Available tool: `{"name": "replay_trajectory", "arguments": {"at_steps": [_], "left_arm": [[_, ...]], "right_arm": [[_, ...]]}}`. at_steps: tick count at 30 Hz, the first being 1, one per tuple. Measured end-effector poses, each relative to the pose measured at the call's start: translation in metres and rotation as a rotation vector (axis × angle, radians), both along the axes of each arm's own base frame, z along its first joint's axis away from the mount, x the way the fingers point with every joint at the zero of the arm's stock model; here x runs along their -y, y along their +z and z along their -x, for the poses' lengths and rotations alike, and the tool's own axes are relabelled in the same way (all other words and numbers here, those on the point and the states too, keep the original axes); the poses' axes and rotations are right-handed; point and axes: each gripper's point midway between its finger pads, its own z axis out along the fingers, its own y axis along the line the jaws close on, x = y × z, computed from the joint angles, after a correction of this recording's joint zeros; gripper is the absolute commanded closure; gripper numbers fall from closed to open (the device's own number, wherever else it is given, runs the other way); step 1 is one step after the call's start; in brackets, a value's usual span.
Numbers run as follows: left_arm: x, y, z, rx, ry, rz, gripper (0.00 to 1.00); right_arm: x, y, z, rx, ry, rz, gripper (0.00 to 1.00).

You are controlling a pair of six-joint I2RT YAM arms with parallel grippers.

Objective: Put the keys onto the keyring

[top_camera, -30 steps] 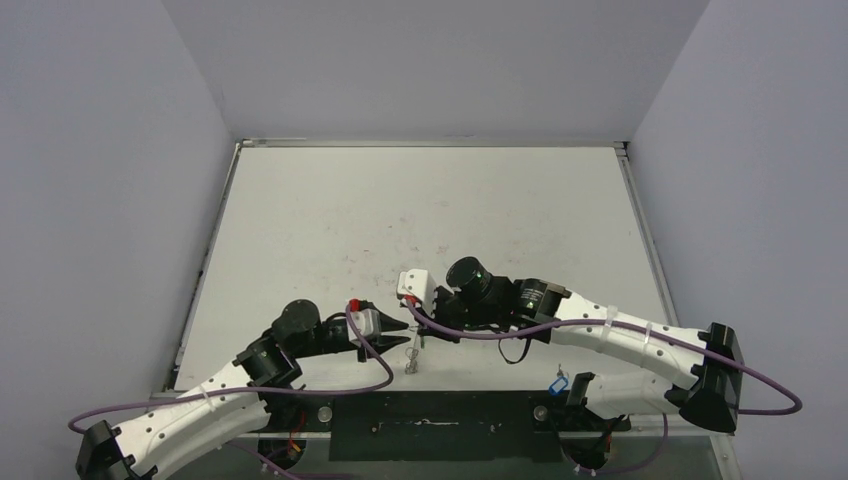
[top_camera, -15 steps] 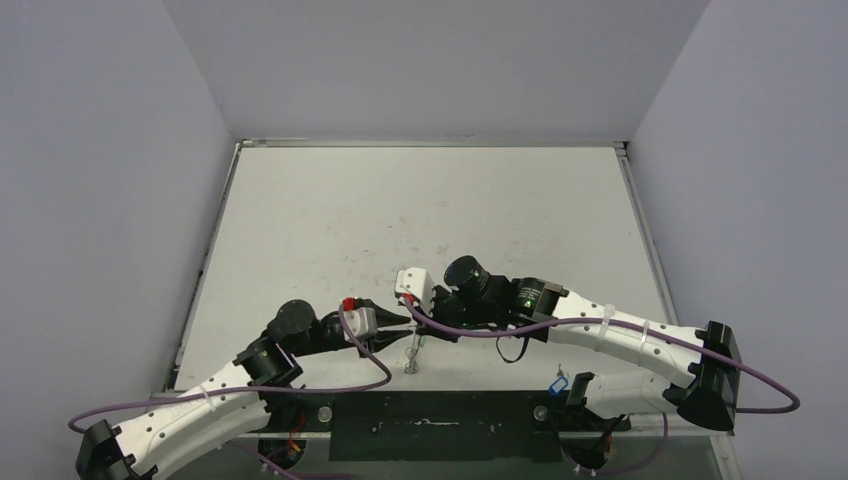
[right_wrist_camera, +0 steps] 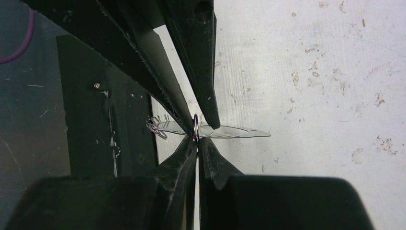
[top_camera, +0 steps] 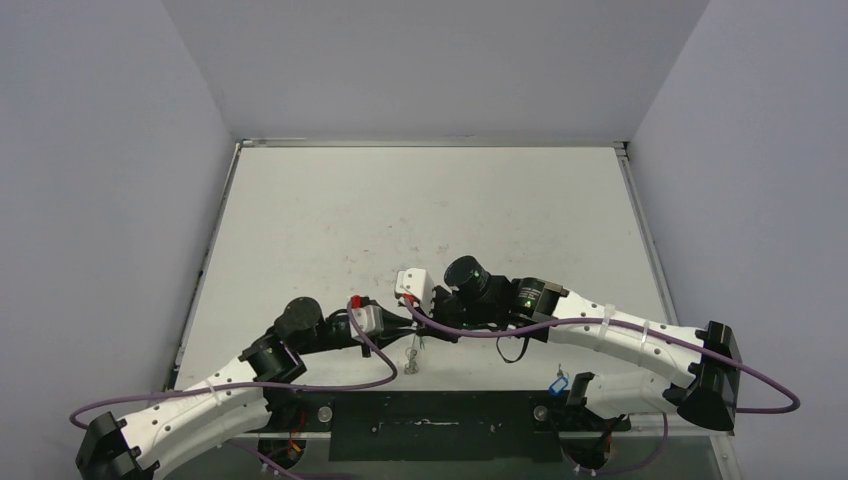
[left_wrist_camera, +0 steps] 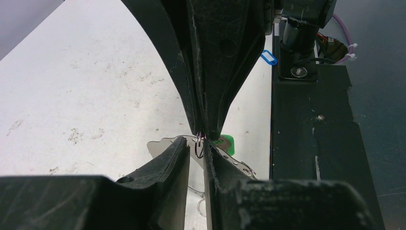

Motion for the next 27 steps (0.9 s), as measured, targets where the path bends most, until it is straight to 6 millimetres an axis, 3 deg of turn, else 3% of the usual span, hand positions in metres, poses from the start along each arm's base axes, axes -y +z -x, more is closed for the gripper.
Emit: {"name": "replay_trajectory", "arguments": {"at_steps": [3,7,9,13,16,20,27], "left_arm": [[0.0,0.0,0.0,0.0,-0.001,0.0,0.99],[0.001,0.001,0.001,0.002,-0.008,0.004,1.0],[0.001,0.002,0.001,0.003,-0.009,0.006,1.0],[0.0,0.004,0.002,0.01,-0.008,0.023,1.0],[-0.002,0.002,0.003,0.013,-0.003,0.046,1.0],[-0.003,0.001,0.003,0.023,0.01,0.099,1.0],[-0.003,0.004,0.003,0.054,0.016,0.181,1.0]], "right_arm": [[0.0,0.0,0.0,0.001,0.001,0.0,1.0],[0.0,0.0,0.0,0.005,0.0,0.002,1.0],[0.0,0.0,-0.001,0.008,-0.001,0.001,0.91],[-0.001,0.002,-0.003,0.021,-0.011,-0.016,0.61],[0.003,0.005,-0.003,0.042,-0.022,-0.045,0.49],[0.01,0.015,-0.001,0.087,-0.025,-0.125,0.48],[0.017,0.028,0.006,0.166,0.011,-0.26,0.58]]}}
